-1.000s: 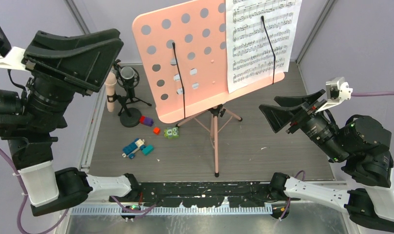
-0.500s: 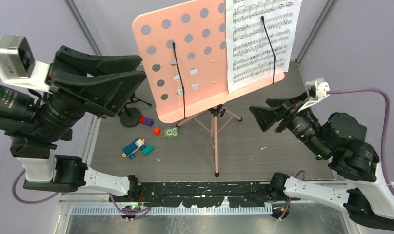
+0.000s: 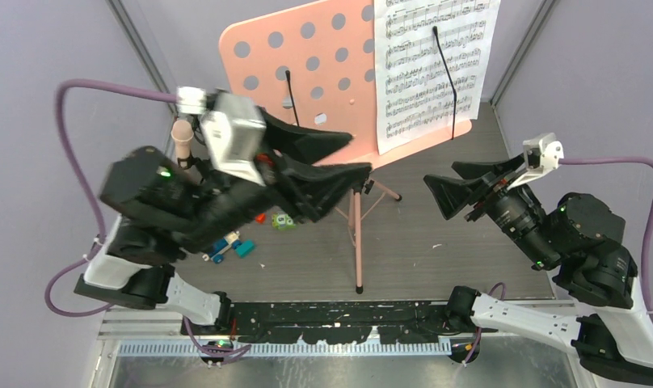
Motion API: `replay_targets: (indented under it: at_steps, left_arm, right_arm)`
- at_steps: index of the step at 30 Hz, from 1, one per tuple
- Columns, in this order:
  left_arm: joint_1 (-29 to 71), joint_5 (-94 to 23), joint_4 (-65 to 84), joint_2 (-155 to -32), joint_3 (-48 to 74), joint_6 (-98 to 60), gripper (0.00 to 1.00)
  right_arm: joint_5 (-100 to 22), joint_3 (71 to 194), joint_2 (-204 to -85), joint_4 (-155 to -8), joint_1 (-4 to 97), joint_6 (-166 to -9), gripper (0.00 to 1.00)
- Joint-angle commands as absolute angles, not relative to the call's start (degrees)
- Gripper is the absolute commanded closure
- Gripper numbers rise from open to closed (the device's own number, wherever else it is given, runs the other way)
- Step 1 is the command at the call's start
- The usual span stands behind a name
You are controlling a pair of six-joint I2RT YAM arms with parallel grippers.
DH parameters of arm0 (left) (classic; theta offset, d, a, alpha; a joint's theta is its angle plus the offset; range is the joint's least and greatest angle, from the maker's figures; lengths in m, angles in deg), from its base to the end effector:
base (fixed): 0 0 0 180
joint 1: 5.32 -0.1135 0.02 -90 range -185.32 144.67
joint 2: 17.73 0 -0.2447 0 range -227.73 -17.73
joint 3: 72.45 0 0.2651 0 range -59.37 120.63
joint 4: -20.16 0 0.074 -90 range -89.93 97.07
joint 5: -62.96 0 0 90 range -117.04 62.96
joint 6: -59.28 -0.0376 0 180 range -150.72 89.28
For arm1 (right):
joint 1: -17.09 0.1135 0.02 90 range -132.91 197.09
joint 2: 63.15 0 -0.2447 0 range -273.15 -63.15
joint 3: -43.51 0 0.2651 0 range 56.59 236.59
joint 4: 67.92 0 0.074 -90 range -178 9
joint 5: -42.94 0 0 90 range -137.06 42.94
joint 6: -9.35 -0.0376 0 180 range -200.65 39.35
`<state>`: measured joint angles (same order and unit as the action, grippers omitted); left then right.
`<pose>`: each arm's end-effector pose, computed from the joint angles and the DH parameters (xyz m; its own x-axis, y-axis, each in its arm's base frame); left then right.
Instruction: Pack up the instrument practice props
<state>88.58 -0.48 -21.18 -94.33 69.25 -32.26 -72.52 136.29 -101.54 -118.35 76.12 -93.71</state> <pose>0.0050 -0.1742 0.6354 -0.0027 -0.3925 -0.9198 0.9206 0.3581 -0.1555 0.0603 0.0691 0.4884 -0.0905 0.2458 -0.9651 -0.5472 0.7974 0.2544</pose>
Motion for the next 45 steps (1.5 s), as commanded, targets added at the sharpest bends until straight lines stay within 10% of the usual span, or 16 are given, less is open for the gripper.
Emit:
replay_targets:
  at_steps: [1,18,45]
  left_arm:
    - [89.6,5.3,-24.1,-98.3,71.2,-32.2,0.5]
    - [89.7,24.6,-24.9,-103.6,67.1,-28.5,0.49]
    - [76.2,10.8,-36.4,-109.4,72.7,-16.7,0.53]
  right_arm:
    - [-74.4,139.2,-100.5,-116.5,76.0,-91.0,0.23]
    - [-76.5,148.7,-103.7,-124.1,76.1,-86.9,0.23]
    - [-76.4,147.5,-103.9,-120.6,76.0,-83.1,0.21]
